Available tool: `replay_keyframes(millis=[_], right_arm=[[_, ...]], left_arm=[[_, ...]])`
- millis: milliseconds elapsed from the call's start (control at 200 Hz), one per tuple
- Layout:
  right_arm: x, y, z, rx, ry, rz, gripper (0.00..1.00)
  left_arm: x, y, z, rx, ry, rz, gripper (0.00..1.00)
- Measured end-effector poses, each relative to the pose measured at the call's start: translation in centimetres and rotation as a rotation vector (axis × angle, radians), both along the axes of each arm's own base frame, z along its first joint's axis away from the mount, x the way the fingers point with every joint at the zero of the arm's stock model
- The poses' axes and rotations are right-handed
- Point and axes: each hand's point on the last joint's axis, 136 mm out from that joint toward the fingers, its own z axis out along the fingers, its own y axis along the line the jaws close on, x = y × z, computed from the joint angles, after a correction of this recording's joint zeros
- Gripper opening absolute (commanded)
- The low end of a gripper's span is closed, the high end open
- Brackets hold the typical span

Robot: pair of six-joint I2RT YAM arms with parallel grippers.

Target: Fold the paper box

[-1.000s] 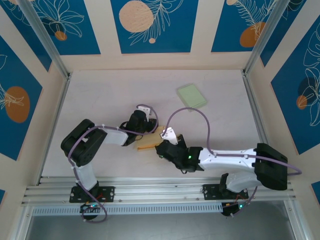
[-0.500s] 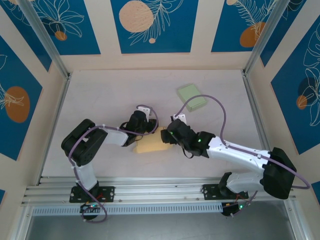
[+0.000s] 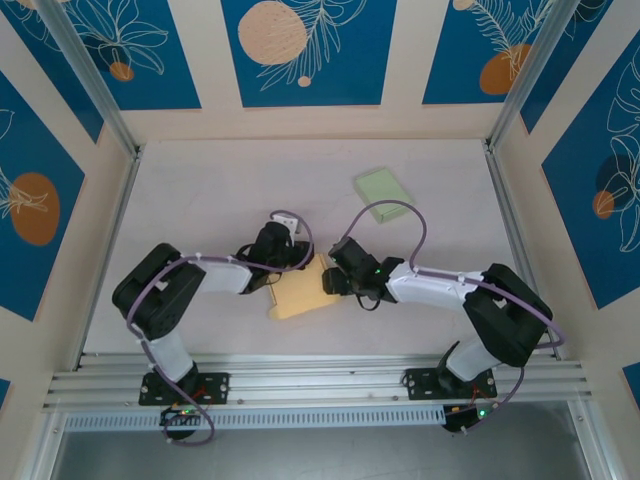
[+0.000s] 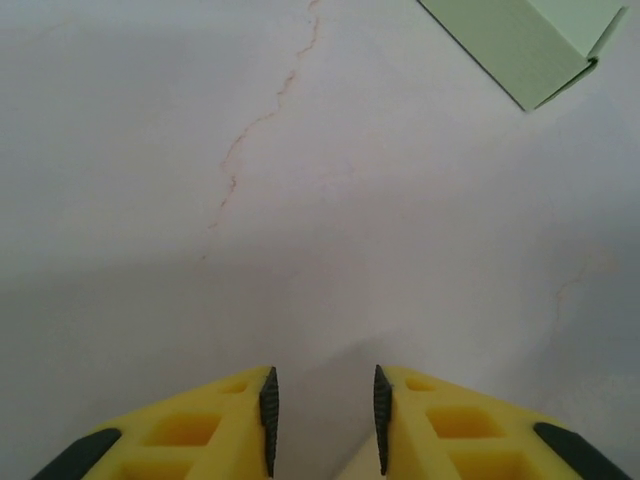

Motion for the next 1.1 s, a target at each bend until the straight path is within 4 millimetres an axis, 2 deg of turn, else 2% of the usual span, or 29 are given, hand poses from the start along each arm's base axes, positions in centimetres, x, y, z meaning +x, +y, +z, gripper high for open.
replay_keyframes(millis=[100,195,260,325,435,525,610,685,750,835,945,1100], right_arm=[[0.3,0.7,-0.1,0.031,-0.001,0.007,0.51],[0.3,1.0,0.0,0.043,0.002,0.012,0.51],[0.3,1.1,0.0,0.045,0.006,0.012,0.52],[0.3,1.1,0.1,0.044,0.009,0.009,0.52],[0.1,1.1,0.1,0.033,0.022,0.012,0.52],[-0.3,1.1,0.2,0.021,0.034,0.02,0.52],[-0.8,0.9,0.3,0.007,0.047,0.027,0.52],[-1.3,0.5,0.5,-0.005,0.058,0.029,0.53],[-1.6,0.1,0.8,-0.013,0.064,0.023,0.53],[-2.0,-0.4,1.7,-0.01,0.063,0.013,0.54],[-1.9,-0.9,3.7,0.024,0.042,-0.009,0.55],[-1.1,-1.8,6.6,0.096,-0.004,-0.062,0.55]], left_arm=[[-0.5,0.6,2.7,-0.004,-0.028,-0.001,0.41],[-1.0,1.6,6.5,-0.015,-0.092,0.017,0.45],[-1.7,3.0,8.9,-0.023,-0.136,0.053,0.46],[-2.8,5.0,10.0,-0.013,-0.16,0.1,0.46],[-4.9,8.6,9.3,0.037,-0.146,0.19,0.46],[-7.0,11.2,6.9,0.086,-0.097,0.242,0.46],[-8.5,12.4,4.5,0.093,-0.047,0.262,0.46],[-9.5,13.0,2.8,0.091,-0.007,0.27,0.51],[-9.9,13.1,2.2,0.088,0.01,0.274,0.56],[-9.8,13.1,2.7,0.069,-0.005,0.277,0.6],[-9.5,13.0,3.8,0.026,-0.037,0.289,0.75],[-9.2,12.7,3.4,0.015,-0.023,0.282,0.76]])
